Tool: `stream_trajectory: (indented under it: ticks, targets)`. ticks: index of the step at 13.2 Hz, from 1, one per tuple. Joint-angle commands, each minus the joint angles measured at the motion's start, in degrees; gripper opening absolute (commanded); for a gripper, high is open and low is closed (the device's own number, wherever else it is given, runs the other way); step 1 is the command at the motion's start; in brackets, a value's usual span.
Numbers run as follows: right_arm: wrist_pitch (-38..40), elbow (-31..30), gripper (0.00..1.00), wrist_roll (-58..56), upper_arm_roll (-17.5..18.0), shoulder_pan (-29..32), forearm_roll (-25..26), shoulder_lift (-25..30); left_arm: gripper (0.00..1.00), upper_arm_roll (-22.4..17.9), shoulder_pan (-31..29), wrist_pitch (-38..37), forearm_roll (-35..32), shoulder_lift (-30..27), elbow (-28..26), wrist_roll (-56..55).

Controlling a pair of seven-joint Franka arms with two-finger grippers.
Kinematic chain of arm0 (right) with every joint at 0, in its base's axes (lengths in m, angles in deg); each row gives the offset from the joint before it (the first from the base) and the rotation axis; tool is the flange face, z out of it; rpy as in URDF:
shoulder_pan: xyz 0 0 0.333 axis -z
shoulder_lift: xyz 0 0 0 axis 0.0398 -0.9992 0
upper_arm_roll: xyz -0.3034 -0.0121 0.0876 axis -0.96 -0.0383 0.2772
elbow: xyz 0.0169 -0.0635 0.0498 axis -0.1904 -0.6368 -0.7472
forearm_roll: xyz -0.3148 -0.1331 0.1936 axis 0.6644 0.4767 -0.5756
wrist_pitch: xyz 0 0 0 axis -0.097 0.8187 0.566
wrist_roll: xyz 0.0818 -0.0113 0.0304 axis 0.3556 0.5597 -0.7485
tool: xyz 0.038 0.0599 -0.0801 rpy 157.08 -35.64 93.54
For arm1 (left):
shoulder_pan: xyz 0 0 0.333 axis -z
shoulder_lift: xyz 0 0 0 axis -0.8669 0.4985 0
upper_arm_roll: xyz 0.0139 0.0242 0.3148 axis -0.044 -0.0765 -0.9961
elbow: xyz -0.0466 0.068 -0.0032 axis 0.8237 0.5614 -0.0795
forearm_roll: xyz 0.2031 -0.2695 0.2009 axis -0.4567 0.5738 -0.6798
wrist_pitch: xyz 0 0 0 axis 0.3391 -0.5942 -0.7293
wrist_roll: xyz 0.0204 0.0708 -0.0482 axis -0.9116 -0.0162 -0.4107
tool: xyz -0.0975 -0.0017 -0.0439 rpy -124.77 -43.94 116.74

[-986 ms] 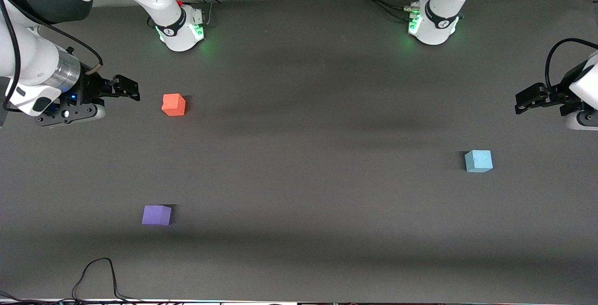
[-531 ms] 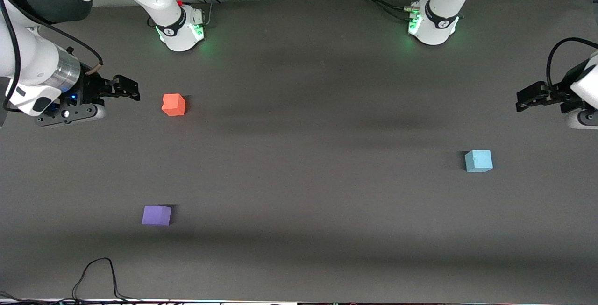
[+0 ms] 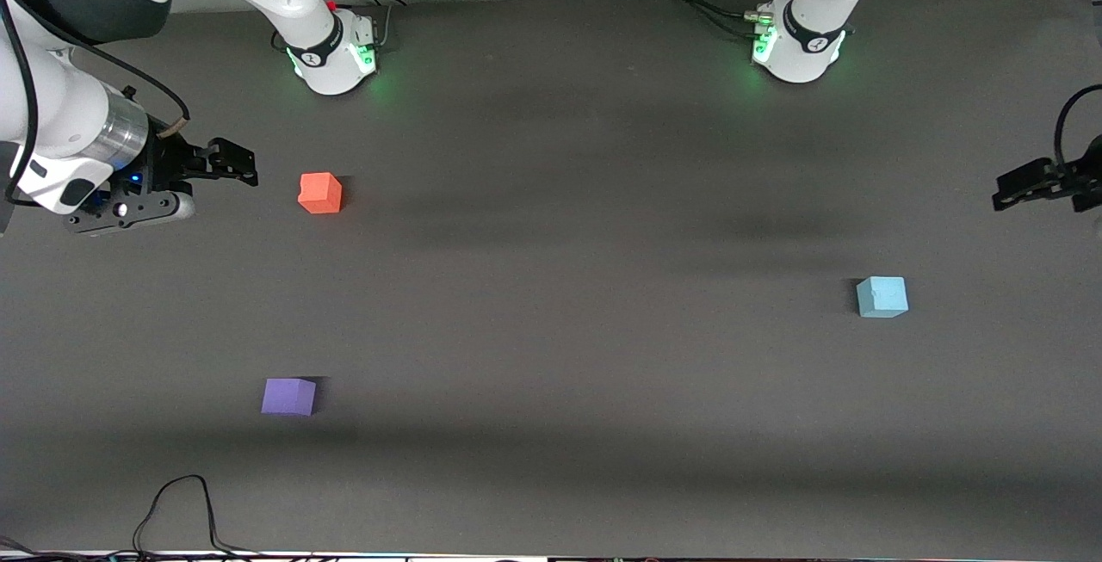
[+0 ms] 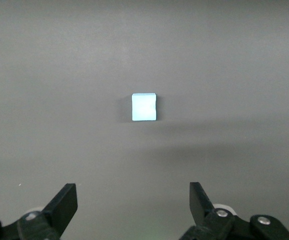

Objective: Place blue block between orange and purple blocks
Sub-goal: 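Move the left gripper down over the light blue cube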

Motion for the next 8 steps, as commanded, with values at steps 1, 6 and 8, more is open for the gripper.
stream_trajectory:
  ticks: [1,6,8]
  targets:
    - [0.8,0.3,1.00,0.0,-0.5,-0.5,-0.1,0.3,1.00,0.2,0.2,8.8,-0.2,-3.1,-10.8,0.8]
    - [0.8,0.3,1.00,0.0,-0.5,-0.6,-0.1,0.2,1.00,0.2,0.0,31.2,-0.3,-2.1,-27.7,0.8]
    - [0.8,0.3,1.00,0.0,-0.5,-0.6,-0.1,0.2,1.00,0.1,0.0,37.1,-0.4,1.6,-29.5,0.8]
